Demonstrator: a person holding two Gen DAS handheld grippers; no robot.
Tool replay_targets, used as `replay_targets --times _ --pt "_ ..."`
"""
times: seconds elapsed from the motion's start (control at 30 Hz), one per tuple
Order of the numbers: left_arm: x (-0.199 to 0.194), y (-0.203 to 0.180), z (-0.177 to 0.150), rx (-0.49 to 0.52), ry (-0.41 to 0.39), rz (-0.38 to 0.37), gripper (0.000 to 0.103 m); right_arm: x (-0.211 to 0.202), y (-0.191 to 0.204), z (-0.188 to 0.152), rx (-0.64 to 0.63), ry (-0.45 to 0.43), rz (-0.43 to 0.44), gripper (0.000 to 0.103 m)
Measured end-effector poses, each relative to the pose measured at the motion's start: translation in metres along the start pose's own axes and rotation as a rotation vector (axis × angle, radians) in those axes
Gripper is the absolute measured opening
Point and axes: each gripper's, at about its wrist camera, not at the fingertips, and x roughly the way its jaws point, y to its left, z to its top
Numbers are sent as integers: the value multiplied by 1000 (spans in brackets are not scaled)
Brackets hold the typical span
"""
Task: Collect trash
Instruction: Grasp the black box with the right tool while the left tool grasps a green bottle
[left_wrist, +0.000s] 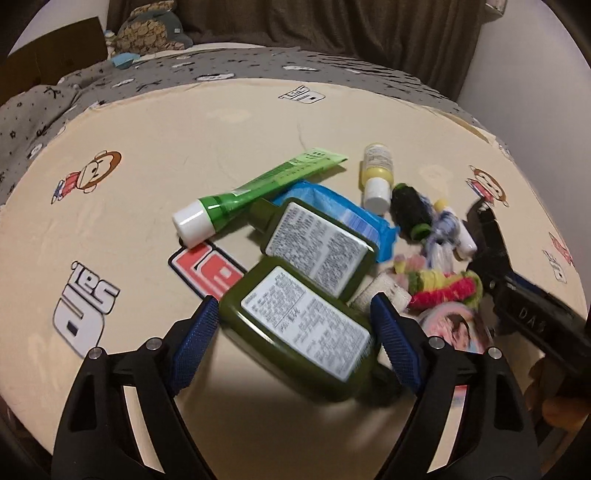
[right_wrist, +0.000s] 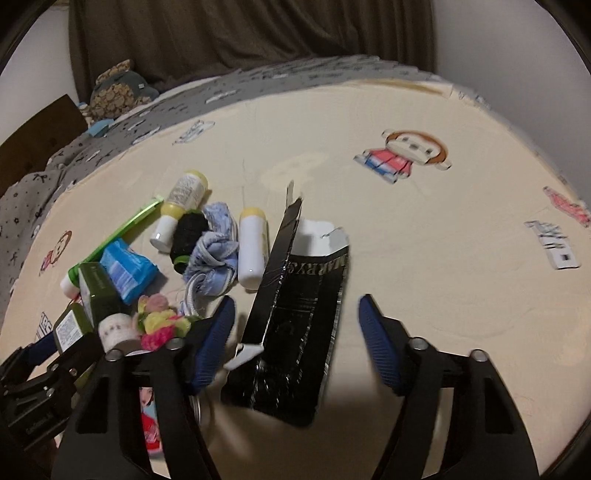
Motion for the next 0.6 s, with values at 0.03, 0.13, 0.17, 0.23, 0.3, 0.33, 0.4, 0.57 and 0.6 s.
replay_targets --times 0.03,0.13,0.17,0.23,0.3,0.33,0.4,0.57,0.6 --pt "3 2 2 -10 2 -5 78 1 -1 1 -1 -5 -2 56" --pt "6 7 3 -34 6 -35 75 -1 -5 3 3 -13 14 39" --pt "5 8 2 -29 4 -44 75 -2 -6 4 3 -14 23 37" --pt "3 8 -1 -11 0 -53 74 -5 -6 3 -10 -22 27 36" --pt "0 8 -5 1 -2 -59 73 -8 -5 0 -25 -26 31 35" --pt "-1 7 -6 8 -1 -61 72 -10 -4 -1 -31 -27 35 35" --pt "-5 8 -8 13 -3 -61 68 -14 -2 -4 -43 -33 41 35" --pt "-20 11 -16 36 -15 -58 58 -36 3 -12 -84 -63 46 33" --pt "-22 11 -18 44 -15 -55 57 -40 5 -14 -95 -67 48 33"
